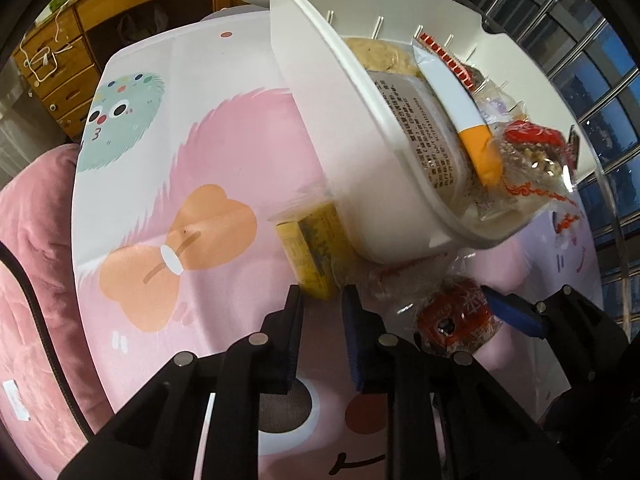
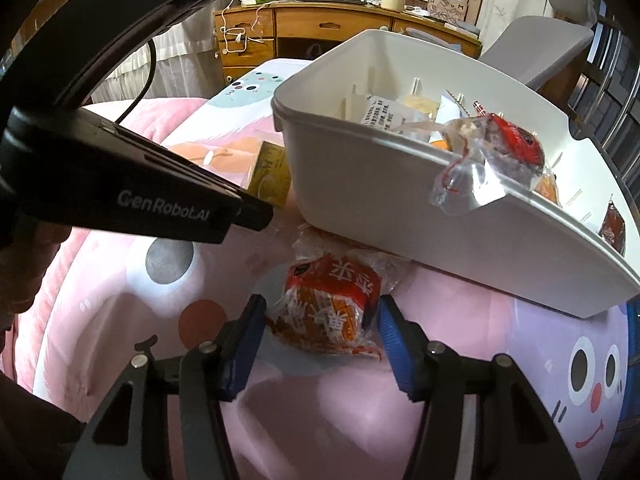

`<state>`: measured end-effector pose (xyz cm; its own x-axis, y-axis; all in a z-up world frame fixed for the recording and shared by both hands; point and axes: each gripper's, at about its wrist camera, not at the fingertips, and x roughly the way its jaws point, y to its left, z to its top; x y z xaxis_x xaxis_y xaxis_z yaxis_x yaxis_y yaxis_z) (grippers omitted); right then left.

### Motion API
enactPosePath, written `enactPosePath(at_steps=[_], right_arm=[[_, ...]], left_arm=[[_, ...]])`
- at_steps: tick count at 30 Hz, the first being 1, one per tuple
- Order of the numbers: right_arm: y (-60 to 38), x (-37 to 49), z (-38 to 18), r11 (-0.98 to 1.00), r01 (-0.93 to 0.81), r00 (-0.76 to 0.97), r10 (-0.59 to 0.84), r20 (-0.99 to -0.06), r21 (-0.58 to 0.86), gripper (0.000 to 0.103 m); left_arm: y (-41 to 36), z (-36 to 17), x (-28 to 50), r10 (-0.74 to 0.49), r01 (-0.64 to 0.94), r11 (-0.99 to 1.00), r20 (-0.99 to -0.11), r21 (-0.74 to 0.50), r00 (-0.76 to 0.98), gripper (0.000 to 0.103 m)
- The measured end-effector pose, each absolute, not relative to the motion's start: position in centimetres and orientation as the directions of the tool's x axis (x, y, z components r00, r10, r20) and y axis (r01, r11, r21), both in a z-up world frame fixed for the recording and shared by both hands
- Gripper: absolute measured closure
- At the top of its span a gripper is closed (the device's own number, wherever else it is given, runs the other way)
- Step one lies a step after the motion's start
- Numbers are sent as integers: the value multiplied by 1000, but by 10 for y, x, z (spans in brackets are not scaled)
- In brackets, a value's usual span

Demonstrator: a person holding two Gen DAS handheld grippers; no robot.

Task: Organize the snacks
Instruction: 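Close the right tool on the red date packet and lift it, then close the left tool on the small yellow packet and lift it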

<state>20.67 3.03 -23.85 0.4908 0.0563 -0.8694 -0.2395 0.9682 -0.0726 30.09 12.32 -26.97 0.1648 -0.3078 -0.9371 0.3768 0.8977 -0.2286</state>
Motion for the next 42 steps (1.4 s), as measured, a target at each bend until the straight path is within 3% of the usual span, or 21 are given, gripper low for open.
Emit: enactPosePath(at_steps=[12, 15, 18, 20, 25, 39, 41, 42], right_arm=[[33, 181, -225, 977, -209, 475, 57, -878, -50, 47], [32, 175, -220, 978, -202, 481, 56, -875, -48, 47], [29, 167, -214, 982, -184, 489, 57, -870, -39, 47], [29, 164, -211, 985, -169, 493, 50, -868, -39, 47], [24, 152, -202, 992, -116, 507, 19, -862, -46, 47], [1, 119, -187, 993, 75, 519, -114, -847, -87, 47], [0, 117, -185, 991, 92, 524, -127, -842, -92, 47], [-1, 115, -182, 990, 103, 528, -132, -839, -91, 47]], left_arm=[[155, -253, 289, -354, 350, 895, -918, -276, 181, 90], [168, -247, 287, -321, 337, 909, -929, -247, 186, 74], [171, -239, 287, -312, 332, 913, -930, -237, 195, 68], [170, -238, 290, -323, 329, 911, -927, -249, 192, 55], [157, -233, 296, -340, 349, 904, -909, -246, 240, 46], [128, -251, 311, -274, 415, 899, -920, -141, 281, 45], [127, -253, 313, -268, 418, 898, -922, -135, 280, 48], [128, -253, 314, -269, 419, 898, -922, -136, 277, 56]])
